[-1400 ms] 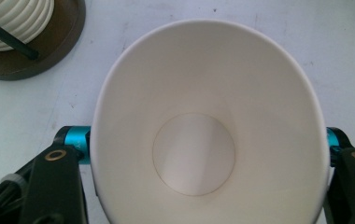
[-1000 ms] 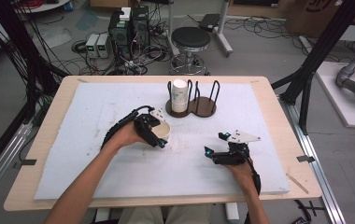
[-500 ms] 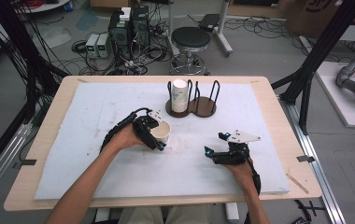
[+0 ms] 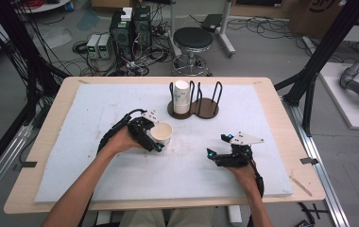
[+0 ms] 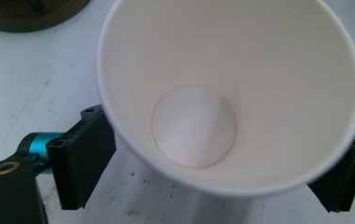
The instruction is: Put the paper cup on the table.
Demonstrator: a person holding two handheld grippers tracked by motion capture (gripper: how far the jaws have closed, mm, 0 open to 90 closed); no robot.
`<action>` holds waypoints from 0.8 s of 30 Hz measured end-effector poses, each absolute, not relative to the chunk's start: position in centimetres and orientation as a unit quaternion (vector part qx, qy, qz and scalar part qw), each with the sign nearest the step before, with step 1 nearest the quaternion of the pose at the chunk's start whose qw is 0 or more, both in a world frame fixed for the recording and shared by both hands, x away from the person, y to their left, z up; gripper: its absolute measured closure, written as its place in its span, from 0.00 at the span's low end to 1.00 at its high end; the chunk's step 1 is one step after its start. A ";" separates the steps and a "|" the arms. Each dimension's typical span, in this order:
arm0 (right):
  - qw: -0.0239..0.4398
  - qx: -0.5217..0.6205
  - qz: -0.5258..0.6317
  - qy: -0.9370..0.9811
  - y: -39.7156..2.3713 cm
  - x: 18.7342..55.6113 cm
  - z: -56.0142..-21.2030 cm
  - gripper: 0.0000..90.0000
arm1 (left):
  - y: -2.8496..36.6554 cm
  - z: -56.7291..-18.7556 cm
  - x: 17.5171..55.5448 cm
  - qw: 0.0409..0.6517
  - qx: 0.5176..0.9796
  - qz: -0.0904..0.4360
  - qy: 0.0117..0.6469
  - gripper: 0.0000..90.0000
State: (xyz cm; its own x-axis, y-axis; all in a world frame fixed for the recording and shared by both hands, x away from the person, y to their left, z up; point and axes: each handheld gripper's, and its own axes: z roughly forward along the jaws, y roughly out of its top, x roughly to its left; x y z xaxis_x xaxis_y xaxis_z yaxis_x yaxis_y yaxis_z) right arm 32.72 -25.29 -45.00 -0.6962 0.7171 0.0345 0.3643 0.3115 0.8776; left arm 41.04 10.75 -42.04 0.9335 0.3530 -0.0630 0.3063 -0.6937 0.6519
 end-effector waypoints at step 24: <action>0.185 0.347 0.481 0.783 -25.4 32.6 -45.0 0.17 | 18.4 -42.5 37.7 0.423 0.873 0.071 0.234 0.12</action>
